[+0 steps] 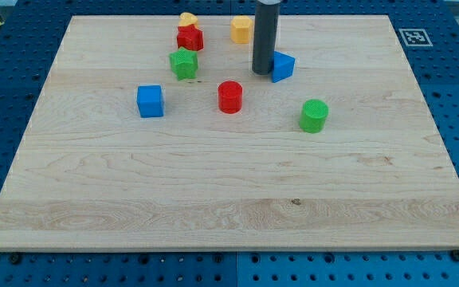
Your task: Move the arm to the top center of the board
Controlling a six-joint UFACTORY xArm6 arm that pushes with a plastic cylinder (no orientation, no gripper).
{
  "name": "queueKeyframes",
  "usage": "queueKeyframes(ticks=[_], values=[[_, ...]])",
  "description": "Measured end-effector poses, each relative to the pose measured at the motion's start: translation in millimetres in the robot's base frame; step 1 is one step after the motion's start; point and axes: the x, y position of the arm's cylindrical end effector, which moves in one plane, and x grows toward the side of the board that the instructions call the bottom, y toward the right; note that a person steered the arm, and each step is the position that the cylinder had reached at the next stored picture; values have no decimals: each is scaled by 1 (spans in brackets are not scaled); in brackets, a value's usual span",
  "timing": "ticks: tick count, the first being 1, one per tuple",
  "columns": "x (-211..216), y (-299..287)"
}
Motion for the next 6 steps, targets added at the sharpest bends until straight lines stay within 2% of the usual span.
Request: queueKeyframes(ticks=[3, 4, 6], values=[[0, 13], [-12, 7], [-78, 20]])
